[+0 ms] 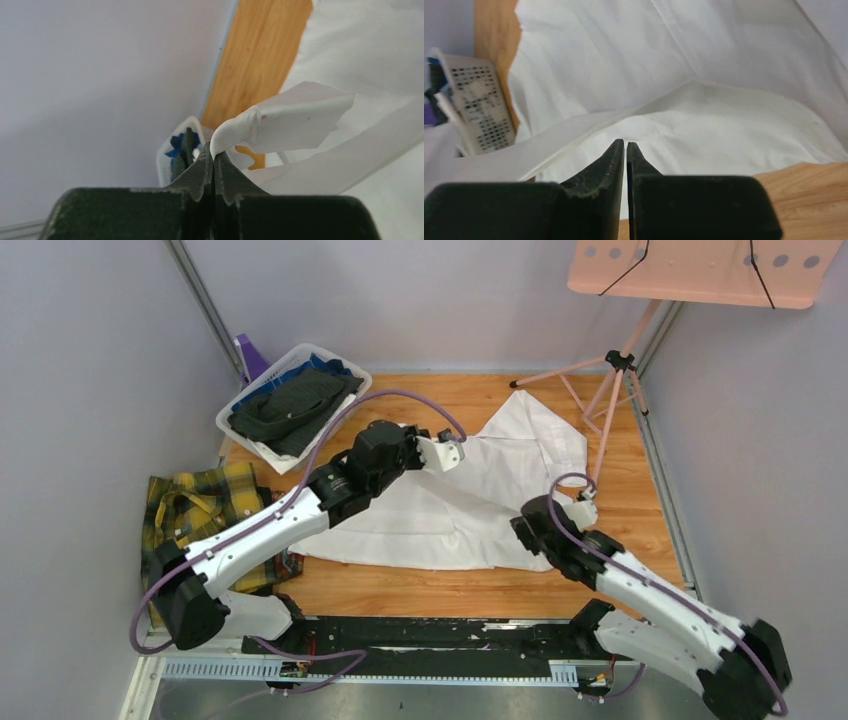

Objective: Fold and stack the long sleeve shirts
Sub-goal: Fold the shirt at the center of the board.

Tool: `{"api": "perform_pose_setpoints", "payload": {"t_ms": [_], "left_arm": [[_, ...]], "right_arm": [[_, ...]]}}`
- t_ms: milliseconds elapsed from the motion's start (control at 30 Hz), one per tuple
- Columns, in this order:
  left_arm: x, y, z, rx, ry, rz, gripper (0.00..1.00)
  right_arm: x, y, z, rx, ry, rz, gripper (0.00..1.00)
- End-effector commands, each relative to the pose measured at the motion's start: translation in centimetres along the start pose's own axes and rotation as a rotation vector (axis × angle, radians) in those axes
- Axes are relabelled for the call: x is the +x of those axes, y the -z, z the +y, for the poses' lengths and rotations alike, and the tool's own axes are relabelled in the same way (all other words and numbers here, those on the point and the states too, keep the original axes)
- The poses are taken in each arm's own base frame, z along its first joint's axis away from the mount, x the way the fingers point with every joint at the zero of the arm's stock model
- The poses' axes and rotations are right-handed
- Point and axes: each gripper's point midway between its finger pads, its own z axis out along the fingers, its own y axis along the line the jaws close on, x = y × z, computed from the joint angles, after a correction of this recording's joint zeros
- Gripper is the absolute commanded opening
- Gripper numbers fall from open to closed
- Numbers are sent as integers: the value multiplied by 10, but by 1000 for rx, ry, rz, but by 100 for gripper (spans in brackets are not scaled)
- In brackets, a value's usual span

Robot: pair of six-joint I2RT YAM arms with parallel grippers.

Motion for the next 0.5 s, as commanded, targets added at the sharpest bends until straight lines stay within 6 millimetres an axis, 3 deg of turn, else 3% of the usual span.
{"api": "perform_pose_setpoints", "payload": {"t_ms": [0,33,67,133,233,467], "left_arm": [[40,29,-51,112,167,105,0],[55,34,-76,166,205,154,3],[66,39,-92,201,225,180,27],[83,50,-123,288,279,247,59],[108,71,-147,347,330,371,69],[128,104,-148,340,382,447,75]], "right_arm": [[-16,38,-11,-123,-107,13,10],[-19,43,-14,-137,-116,11,11],[-22,47,-16,-147,-122,7,13],[-27,55,-14,-158,-123,-1,14],[-33,59,-5,-151,-90,-21,16],[-33,45,32,-146,15,-17,23]]}}
